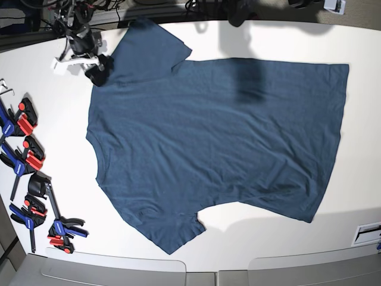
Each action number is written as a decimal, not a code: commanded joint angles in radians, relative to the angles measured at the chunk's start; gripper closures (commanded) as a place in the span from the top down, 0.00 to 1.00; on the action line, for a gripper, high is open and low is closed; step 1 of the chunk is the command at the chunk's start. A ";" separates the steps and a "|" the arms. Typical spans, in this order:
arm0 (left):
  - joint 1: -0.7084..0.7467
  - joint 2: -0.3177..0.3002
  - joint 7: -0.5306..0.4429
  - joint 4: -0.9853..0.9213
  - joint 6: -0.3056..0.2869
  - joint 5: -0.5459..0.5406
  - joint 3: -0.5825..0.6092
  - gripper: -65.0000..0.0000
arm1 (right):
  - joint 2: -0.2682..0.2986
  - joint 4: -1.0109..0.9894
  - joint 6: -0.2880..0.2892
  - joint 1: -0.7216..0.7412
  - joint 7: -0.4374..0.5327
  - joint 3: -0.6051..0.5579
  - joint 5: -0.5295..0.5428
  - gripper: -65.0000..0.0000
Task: Fold the T-shirt properly
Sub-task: 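Reach the right gripper to the shirt's shoulder corner beside the collar and grasp, then grasp the hem corner on the same shirt edge with the left gripper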
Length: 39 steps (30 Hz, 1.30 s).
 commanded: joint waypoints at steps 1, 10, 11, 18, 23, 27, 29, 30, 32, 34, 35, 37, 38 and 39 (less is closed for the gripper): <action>0.017 -0.005 -0.020 0.011 -0.008 -0.013 -0.006 0.14 | 0.002 0.009 0.010 -0.003 0.001 -0.003 0.003 0.34; 0.002 -0.005 -0.024 0.011 -0.008 -0.014 -0.006 0.24 | -0.008 0.009 0.068 -0.003 0.012 -0.004 0.005 0.22; -0.005 -0.006 -0.024 0.011 -0.008 -0.013 -0.006 0.27 | -0.008 0.009 0.068 -0.003 0.008 -0.004 -0.003 0.11; -0.057 -0.006 -0.019 0.011 -0.008 -0.012 -0.006 0.30 | -0.008 0.009 0.068 -0.003 0.001 -0.004 -0.024 0.00; -0.118 -0.006 0.069 0.011 -0.008 0.013 -0.018 0.30 | -0.008 0.009 0.068 -0.003 0.001 -0.004 -0.024 0.00; -0.199 -0.006 0.175 0.011 -0.006 0.013 -0.089 0.30 | -0.008 0.009 0.069 -0.003 0.001 -0.004 -0.024 0.00; -0.241 -0.012 0.201 0.011 0.007 0.003 -0.143 0.30 | -0.008 0.009 0.069 -0.003 0.001 -0.004 -0.024 0.00; -0.260 -0.022 0.214 0.011 0.034 -0.013 -0.172 0.30 | -0.008 0.009 0.069 -0.003 0.001 -0.004 -0.024 0.00; -0.292 -0.052 0.223 0.008 0.084 -0.046 -0.225 0.30 | -0.008 0.009 0.069 -0.003 0.001 -0.004 -0.023 0.00; -0.324 -0.085 0.223 -0.003 0.119 -0.069 -0.272 0.30 | -0.008 0.009 0.069 -0.003 0.001 -0.004 -0.024 0.00; -0.340 -0.103 0.224 -0.016 0.132 -0.078 -0.290 0.30 | -0.008 0.009 0.069 -0.003 0.001 -0.004 -0.023 0.00; -0.374 -0.135 0.226 -0.061 0.154 -0.085 -0.313 0.30 | -0.008 0.009 0.069 -0.003 0.001 -0.004 -0.024 0.00; -0.393 -0.150 0.233 -0.094 0.159 -0.085 -0.318 0.30 | -0.008 0.009 0.069 -0.003 0.001 -0.004 -0.024 0.00; -0.412 -0.163 0.241 -0.134 0.159 -0.087 -0.319 0.30 | -0.008 0.009 0.069 -0.003 0.001 -0.004 -0.023 0.00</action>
